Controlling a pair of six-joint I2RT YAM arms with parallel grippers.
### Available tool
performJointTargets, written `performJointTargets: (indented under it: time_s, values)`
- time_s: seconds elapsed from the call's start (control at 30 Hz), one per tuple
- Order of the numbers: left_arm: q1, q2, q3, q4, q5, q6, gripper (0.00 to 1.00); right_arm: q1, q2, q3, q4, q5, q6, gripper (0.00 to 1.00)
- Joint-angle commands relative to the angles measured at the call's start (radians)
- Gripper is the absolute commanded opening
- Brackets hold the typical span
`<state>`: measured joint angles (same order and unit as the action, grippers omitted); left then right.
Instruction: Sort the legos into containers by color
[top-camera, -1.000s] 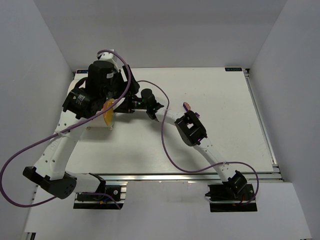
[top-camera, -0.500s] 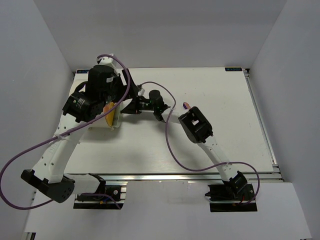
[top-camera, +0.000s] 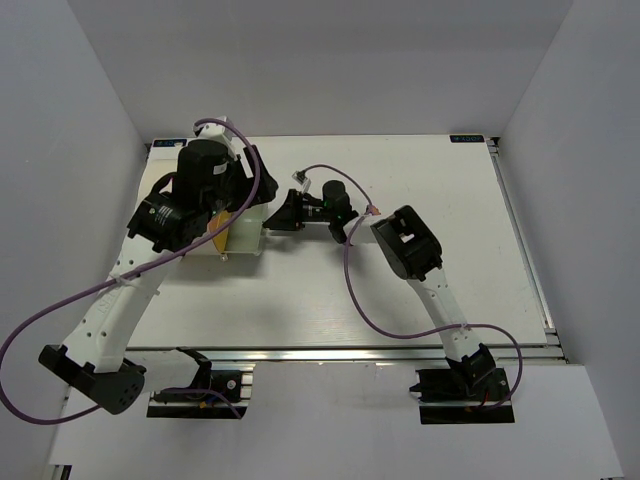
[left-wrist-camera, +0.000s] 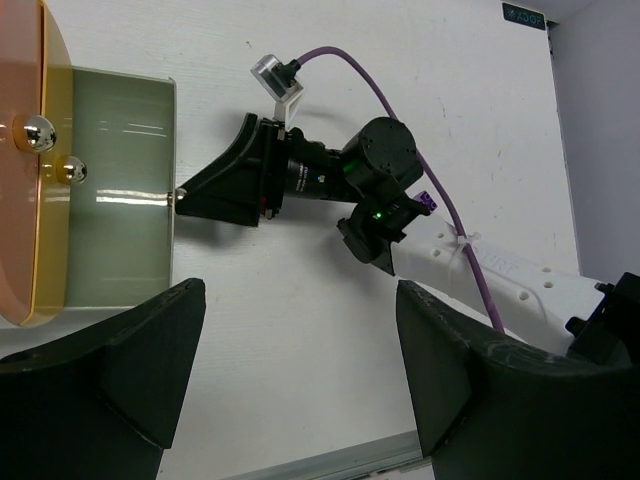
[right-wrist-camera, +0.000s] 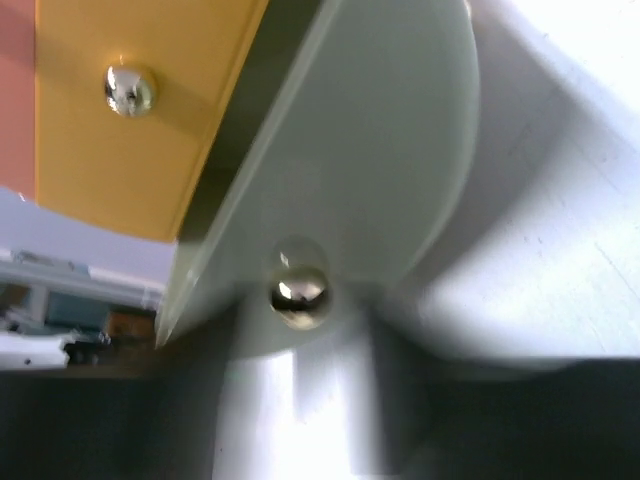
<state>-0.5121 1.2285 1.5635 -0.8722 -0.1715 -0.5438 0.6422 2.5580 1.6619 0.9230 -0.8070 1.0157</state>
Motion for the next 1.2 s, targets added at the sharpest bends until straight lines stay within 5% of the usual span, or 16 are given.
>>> performJointTargets:
  time_s: [0.0, 0.13, 0.37, 0.5, 0.67, 0.7, 0.8, 0.83, 1.0, 1.17]
  values:
    - [0.004, -0.034, -0.016, 0.048, 0.01, -0.01, 0.87, -0.009, -0.019, 0.036, 0.048, -0.096, -0.016, 0.79]
    - [0.004, -0.009, -0.007, 0.071, 0.035, -0.008, 0.87, -0.018, -0.036, 0.07, -0.096, -0.132, -0.142, 0.89]
    - [0.004, 0.028, -0.016, 0.186, 0.102, -0.019, 0.8, -0.1, -0.26, -0.01, -0.525, -0.124, -0.581, 0.76]
    - [0.004, 0.066, -0.031, 0.269, 0.202, -0.039, 0.53, -0.141, -0.438, -0.097, -0.748, -0.025, -0.883, 0.67]
    - [-0.005, 0.146, -0.037, 0.328, 0.28, -0.08, 0.15, -0.199, -0.619, -0.137, -0.998, 0.21, -1.069, 0.06]
    - [-0.005, 0.175, -0.04, 0.334, 0.312, -0.087, 0.14, -0.206, -0.64, -0.158, -0.997, 0.314, -1.083, 0.06]
    - [-0.005, 0.2, -0.062, 0.371, 0.357, -0.12, 0.16, -0.254, -0.677, -0.177, -1.091, 0.444, -1.132, 0.49]
    - [-0.005, 0.197, -0.074, 0.383, 0.362, -0.131, 0.2, -0.281, -0.668, -0.147, -1.134, 0.466, -1.149, 0.54]
    - [-0.014, 0.161, -0.157, 0.447, 0.366, -0.177, 0.55, -0.314, -0.586, -0.03, -1.366, 0.742, -1.154, 0.56]
    - [-0.014, 0.132, -0.186, 0.426, 0.375, -0.171, 0.72, -0.326, -0.552, 0.016, -1.409, 0.779, -1.168, 0.61]
